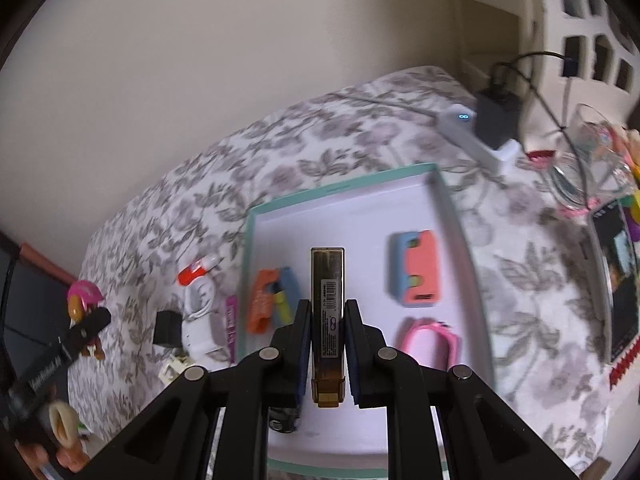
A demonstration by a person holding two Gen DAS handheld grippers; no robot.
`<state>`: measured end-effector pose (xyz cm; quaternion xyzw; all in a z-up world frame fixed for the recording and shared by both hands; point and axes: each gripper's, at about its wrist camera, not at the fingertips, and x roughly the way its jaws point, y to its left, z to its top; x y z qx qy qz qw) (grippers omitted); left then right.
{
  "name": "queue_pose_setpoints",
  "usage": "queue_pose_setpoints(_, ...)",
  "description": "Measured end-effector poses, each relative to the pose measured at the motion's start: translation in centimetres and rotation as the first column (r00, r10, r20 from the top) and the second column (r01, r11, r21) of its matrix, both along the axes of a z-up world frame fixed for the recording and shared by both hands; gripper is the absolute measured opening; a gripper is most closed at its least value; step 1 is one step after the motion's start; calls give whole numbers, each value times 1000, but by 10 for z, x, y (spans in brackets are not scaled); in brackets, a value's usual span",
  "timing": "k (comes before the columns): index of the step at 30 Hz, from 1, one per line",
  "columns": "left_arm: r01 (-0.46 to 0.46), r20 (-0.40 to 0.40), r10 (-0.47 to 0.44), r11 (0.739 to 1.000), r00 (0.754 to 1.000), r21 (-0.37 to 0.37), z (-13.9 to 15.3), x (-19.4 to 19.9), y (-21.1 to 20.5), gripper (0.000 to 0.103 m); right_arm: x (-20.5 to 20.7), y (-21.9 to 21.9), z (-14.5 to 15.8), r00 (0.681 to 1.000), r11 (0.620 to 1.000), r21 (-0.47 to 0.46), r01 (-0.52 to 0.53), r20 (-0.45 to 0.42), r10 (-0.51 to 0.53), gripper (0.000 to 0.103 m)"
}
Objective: Organize rigid objects
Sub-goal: 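Carry dog figurine and harmonica over the tray, lowering both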
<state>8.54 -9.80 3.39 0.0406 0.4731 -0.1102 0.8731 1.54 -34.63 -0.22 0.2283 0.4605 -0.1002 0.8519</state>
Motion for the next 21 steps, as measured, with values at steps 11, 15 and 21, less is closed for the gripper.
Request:
queue_pose_setpoints(11,259,-53,-256,965,965,50,-30,-42,-92,59,-11,-22,-25,993,999,22,30,-116,-27,16)
queue_pose_setpoints(15,306,-74,-300,948,951,85,-47,-52,-111,59,-11,-24,-40,985,999,40,30,-172,-23,17)
queue_pose_setpoints(21,332,-110,-321,937,941,107,-66,-55,-124,59,-7,-22,-51,981,998,65,5,-196,8,17)
